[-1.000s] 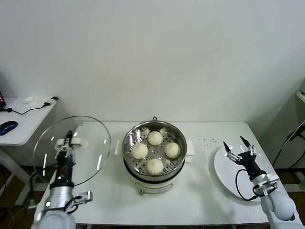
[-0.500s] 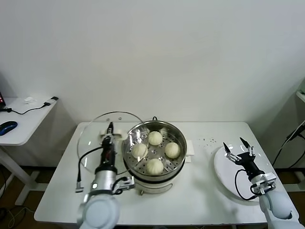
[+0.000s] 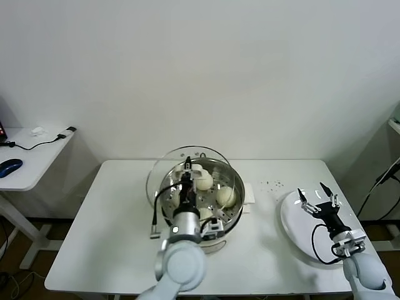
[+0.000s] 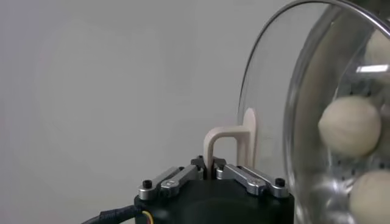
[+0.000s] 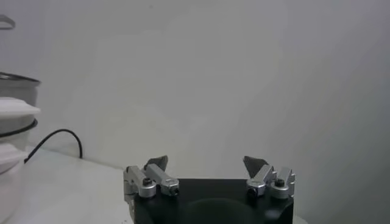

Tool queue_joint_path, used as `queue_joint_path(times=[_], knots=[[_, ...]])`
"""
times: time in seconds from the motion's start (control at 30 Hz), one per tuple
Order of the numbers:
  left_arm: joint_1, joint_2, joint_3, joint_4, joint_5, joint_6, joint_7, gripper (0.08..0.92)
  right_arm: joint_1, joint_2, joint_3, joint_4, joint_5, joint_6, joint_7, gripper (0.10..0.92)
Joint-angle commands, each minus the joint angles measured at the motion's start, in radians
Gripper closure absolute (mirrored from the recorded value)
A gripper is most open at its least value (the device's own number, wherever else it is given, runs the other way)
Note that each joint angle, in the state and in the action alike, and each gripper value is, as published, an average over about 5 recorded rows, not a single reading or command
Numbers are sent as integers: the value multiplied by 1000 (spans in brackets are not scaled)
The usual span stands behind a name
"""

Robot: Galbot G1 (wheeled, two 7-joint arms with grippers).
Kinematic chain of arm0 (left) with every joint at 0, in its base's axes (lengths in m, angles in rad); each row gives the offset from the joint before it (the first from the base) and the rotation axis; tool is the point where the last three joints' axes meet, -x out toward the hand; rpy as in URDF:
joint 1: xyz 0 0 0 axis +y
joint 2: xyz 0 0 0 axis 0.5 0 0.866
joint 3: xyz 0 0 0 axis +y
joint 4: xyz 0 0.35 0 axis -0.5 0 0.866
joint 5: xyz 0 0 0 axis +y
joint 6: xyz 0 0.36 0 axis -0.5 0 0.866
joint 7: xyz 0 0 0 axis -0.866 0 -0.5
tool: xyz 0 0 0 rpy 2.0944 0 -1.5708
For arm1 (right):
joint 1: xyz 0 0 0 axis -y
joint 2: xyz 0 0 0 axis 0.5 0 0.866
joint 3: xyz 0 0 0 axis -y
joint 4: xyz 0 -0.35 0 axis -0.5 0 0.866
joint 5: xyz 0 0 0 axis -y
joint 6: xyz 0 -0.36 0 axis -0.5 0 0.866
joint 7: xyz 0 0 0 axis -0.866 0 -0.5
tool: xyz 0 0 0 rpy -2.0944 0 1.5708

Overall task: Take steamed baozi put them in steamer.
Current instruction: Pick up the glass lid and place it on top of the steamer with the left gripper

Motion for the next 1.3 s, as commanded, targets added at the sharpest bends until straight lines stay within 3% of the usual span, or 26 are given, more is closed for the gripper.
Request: queue_joint_path(times=[0.03, 1.1, 1.3], knots=[[-41, -119, 68, 165, 48, 21, 21, 850, -3, 0, 10, -11, 0, 10, -4, 203], [-19, -111, 17, 217, 54, 21, -43, 850, -10, 2, 22, -17, 1, 23, -22, 203], [-7, -103, 5, 195, 63, -1, -9, 850, -10, 2, 23, -17, 1, 23, -24, 203]])
